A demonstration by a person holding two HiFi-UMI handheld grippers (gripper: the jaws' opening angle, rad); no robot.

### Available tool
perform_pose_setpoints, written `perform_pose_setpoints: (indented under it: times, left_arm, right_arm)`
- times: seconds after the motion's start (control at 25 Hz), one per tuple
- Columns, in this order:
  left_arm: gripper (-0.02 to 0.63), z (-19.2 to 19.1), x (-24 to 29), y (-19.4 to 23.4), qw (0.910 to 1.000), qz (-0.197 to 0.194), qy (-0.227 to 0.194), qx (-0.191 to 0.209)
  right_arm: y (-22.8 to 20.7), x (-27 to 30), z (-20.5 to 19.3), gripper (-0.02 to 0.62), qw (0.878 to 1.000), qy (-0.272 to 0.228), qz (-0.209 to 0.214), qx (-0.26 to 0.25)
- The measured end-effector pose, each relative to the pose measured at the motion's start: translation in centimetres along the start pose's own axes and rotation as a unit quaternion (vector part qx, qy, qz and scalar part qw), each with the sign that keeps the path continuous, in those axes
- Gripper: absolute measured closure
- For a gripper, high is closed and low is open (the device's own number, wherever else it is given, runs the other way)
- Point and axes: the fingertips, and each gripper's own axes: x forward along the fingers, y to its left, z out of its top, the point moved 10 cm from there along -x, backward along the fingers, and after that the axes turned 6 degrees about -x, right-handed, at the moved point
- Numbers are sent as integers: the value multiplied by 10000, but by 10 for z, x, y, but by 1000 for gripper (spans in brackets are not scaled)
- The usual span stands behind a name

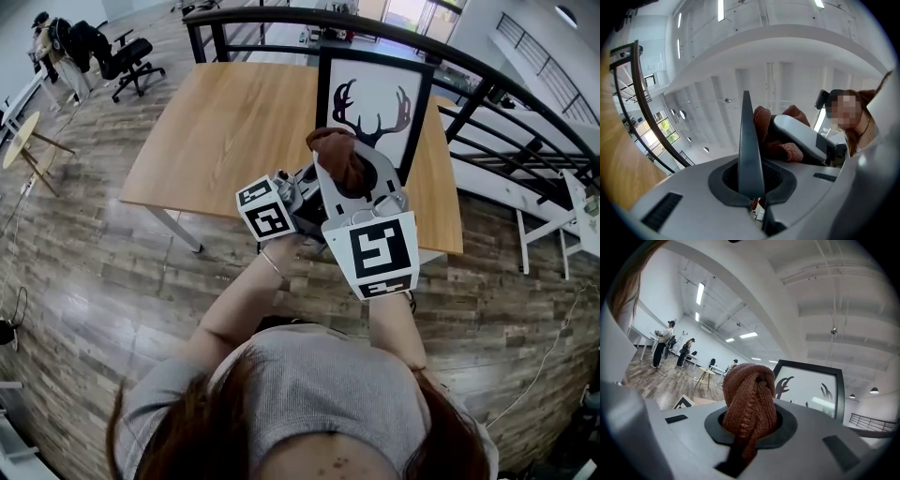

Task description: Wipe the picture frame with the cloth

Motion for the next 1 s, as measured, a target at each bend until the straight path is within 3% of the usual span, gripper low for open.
perform_pose_setpoints:
  times: [0.56, 0.72, 1.0]
  left_arm:
    - [586, 1, -17, 4, 9997, 146, -119, -130]
    - [586, -2, -16, 4, 9990, 165, -325, -277]
    - [586, -1, -16, 3, 9992, 257, -278, -94]
  right_arm:
    - [27, -1, -9, 549, 9987, 92, 429, 245]
    - [32, -9, -12, 549, 9973, 93, 645, 333]
    - [27, -17, -8, 549, 9971, -49, 706, 295]
